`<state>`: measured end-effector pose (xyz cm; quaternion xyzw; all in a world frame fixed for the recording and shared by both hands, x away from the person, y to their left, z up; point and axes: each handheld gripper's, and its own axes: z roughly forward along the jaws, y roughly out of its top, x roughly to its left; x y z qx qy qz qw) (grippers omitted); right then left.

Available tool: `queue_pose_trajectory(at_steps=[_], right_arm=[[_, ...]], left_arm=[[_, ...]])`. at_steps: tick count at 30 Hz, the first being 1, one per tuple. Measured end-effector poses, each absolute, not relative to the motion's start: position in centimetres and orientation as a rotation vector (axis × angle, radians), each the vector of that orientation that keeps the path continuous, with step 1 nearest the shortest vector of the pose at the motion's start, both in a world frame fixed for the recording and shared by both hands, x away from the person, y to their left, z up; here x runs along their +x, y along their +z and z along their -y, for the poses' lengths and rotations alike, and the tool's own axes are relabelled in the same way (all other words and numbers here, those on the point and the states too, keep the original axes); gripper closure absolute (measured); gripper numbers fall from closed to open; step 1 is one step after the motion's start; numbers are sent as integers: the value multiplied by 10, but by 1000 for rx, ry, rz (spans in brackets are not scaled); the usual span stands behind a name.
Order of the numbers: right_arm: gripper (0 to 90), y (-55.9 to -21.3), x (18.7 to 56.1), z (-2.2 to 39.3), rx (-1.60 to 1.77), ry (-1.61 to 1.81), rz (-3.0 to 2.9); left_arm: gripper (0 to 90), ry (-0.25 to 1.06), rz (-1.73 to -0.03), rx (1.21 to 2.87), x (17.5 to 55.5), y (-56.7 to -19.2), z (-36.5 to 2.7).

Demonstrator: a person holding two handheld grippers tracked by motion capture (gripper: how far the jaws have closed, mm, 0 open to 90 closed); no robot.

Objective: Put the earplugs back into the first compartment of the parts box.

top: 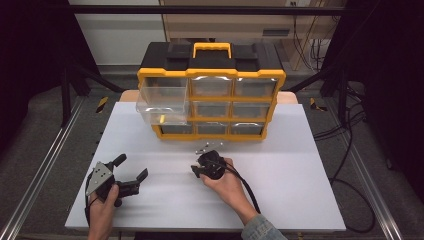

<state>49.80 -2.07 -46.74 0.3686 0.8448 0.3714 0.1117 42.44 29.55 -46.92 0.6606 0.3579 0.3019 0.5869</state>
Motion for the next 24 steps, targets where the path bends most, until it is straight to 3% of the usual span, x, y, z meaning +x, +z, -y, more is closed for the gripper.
queue_pose_trajectory(at_steps=[10, 16, 24], right_arm=[[804, -474, 501, 16, 1057, 1029, -2501], [813, -462, 498, 26, 1032, 1131, -2470], [815, -418, 493, 55, 1028, 1333, -2301]], left_arm=[[18, 704, -831, 1543, 425, -469, -295], [18, 709, -831, 1552, 425, -469, -295], [18, 704, -832, 1544, 425, -469, -296]])
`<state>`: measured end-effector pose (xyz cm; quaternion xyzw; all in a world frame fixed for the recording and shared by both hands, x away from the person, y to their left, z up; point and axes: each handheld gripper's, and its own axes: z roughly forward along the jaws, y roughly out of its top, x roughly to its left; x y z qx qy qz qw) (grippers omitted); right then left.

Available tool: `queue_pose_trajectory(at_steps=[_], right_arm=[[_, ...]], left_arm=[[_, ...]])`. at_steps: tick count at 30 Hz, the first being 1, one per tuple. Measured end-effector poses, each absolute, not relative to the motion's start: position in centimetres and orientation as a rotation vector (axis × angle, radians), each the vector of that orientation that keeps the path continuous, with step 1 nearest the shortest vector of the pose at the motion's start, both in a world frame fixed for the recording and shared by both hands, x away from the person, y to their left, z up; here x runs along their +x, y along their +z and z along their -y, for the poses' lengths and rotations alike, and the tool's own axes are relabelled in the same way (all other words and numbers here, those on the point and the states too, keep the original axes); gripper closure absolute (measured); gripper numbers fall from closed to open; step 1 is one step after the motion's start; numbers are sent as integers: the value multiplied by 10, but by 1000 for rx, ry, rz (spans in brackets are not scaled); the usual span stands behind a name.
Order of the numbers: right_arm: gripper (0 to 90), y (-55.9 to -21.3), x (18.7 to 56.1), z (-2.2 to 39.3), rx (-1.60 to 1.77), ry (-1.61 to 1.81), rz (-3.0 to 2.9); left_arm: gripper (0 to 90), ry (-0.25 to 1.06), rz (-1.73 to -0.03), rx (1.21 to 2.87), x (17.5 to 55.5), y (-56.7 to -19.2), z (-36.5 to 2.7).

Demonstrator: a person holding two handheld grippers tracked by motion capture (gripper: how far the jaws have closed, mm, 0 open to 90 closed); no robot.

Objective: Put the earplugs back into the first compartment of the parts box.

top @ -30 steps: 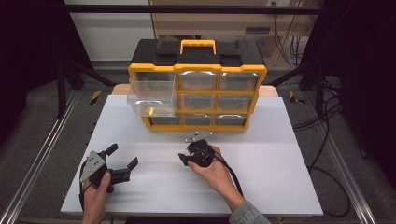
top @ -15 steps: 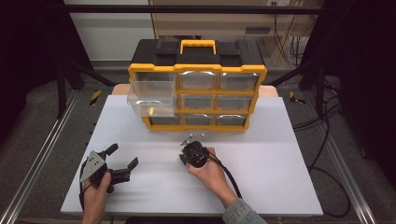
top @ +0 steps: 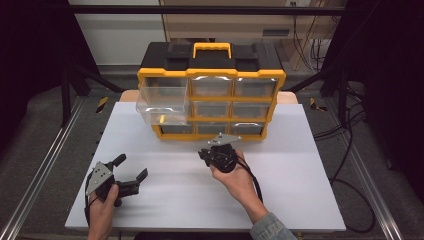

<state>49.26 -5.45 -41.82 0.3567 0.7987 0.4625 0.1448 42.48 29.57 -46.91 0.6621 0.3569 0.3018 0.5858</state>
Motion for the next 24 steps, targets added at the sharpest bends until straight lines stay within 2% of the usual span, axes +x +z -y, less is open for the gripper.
queue_pose_trajectory(at_steps=[10, 24], right_arm=[[815, -356, 498, 80, 1020, 1513, -2087], [815, -289, 500, 80, 909, 1590, -1970]], left_arm=[[18, 705, -832, 1543, 425, -469, -295], [18, 706, -829, 1547, 424, -469, -296]])
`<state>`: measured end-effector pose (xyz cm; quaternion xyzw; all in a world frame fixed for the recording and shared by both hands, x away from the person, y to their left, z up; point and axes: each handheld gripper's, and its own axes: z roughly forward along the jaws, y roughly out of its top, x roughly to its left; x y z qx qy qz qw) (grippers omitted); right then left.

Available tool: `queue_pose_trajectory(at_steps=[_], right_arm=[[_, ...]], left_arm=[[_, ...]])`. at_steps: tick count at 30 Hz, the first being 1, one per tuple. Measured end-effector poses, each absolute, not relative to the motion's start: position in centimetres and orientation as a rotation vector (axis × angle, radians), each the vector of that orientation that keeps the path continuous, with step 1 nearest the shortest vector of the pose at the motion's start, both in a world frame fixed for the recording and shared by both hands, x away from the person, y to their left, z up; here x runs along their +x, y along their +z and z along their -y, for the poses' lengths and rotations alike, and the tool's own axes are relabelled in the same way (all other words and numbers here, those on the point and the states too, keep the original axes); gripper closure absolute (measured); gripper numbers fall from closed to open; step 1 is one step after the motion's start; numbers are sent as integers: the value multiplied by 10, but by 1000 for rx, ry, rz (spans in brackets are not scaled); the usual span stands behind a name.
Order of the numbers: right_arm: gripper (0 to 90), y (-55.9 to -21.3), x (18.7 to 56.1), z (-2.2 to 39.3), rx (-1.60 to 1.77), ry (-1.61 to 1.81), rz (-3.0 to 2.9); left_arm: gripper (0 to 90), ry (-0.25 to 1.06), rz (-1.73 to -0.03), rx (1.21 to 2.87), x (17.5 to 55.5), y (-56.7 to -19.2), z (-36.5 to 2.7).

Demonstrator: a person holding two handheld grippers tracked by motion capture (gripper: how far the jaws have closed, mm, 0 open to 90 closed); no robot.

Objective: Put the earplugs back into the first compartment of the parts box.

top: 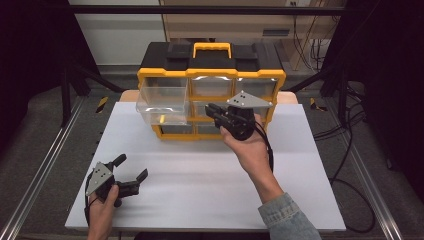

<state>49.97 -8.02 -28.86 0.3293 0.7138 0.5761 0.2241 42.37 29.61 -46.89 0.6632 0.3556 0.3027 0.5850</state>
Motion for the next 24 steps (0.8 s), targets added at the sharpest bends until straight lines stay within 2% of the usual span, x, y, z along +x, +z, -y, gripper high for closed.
queue_pose_trajectory(at_steps=[9, 24], right_arm=[[815, -253, 504, 67, 840, 1620, -1904], [811, -240, 506, 55, 809, 1678, -1874]], left_arm=[[18, 703, -828, 1551, 424, -469, -296], [18, 698, -826, 1549, 424, -469, -295]])
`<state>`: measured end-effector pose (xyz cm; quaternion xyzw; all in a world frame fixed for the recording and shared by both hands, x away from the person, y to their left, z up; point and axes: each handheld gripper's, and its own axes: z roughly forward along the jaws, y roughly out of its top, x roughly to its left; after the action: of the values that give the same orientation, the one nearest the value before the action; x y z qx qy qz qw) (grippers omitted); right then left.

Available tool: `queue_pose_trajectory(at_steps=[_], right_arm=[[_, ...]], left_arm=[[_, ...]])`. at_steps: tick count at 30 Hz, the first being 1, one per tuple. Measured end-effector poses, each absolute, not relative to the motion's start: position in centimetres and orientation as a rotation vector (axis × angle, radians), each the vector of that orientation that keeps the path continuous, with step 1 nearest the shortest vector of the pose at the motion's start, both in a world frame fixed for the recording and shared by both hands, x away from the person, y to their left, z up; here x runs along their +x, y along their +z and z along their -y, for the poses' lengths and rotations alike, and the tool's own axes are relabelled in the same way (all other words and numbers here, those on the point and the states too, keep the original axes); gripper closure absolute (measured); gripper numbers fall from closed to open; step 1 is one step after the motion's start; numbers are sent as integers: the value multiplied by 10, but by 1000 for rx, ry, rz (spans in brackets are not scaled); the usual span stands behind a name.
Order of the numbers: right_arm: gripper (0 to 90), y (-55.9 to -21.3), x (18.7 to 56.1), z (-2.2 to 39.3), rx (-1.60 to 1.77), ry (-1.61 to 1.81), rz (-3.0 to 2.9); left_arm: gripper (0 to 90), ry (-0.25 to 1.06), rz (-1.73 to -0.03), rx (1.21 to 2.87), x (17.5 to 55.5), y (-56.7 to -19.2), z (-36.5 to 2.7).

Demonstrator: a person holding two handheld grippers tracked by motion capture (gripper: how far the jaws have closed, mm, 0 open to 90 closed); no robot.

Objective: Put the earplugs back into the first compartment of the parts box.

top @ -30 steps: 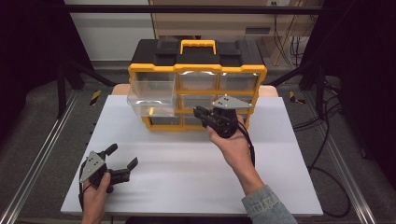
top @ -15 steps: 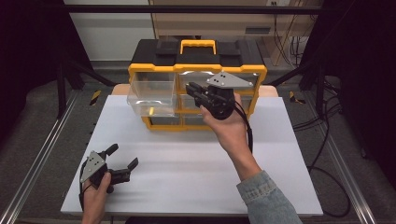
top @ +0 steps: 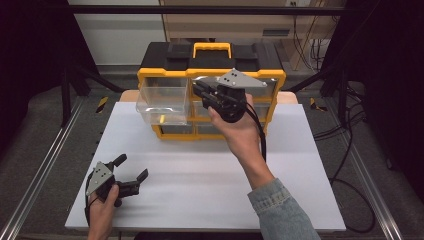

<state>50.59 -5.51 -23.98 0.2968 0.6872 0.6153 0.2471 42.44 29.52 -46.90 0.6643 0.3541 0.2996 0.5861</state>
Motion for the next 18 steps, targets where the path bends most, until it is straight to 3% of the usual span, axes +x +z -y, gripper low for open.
queue_pose_trajectory(at_steps=[18], right_arm=[[808, -236, 505, 29, 777, 1726, -1862]], left_arm=[[18, 697, -824, 1544, 424, -468, -295]])
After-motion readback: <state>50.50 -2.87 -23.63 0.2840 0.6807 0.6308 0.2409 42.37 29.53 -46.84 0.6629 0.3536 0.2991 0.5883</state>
